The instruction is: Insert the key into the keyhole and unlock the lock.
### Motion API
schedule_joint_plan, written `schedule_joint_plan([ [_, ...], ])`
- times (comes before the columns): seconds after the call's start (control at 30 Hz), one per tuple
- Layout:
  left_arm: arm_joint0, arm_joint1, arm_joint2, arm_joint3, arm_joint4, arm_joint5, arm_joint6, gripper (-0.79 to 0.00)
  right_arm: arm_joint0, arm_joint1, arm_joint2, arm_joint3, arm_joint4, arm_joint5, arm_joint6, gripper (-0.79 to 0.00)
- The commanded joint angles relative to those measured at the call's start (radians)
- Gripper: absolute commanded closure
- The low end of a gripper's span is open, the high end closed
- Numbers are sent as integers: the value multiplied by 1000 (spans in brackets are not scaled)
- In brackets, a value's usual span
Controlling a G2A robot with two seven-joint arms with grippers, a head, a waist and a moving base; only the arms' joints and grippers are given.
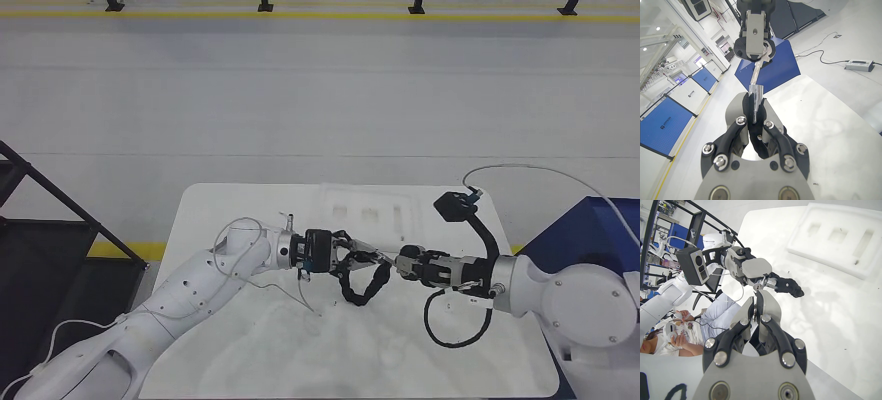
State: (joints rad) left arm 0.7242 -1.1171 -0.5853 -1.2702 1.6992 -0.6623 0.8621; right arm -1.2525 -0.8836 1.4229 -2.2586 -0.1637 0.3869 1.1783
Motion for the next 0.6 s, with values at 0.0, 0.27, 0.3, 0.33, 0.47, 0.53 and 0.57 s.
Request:
schedule_joint_plan([
  [0.0,1,-1,-2,0,5,-2,1,0,2,1,-2,3,6,-3,0,0],
  [0.27,-4,-4,-5,-1,66,12,4,0,18,6,-14,18,33,-1,54,0],
  [0.3,-7,-4,-4,-1,83,14,8,0,25,6,-16,24,42,-3,60,0],
  [0.33,-9,-4,-4,0,95,16,13,0,31,6,-18,30,46,-3,66,0],
  [0.47,-13,-4,-3,3,130,22,29,0,55,9,-28,48,52,8,91,0],
  [0.53,-15,-5,-3,3,141,20,35,0,68,10,-36,56,51,13,102,0],
  [0.57,-15,-5,-4,3,142,20,38,0,74,10,-40,62,51,16,107,0],
])
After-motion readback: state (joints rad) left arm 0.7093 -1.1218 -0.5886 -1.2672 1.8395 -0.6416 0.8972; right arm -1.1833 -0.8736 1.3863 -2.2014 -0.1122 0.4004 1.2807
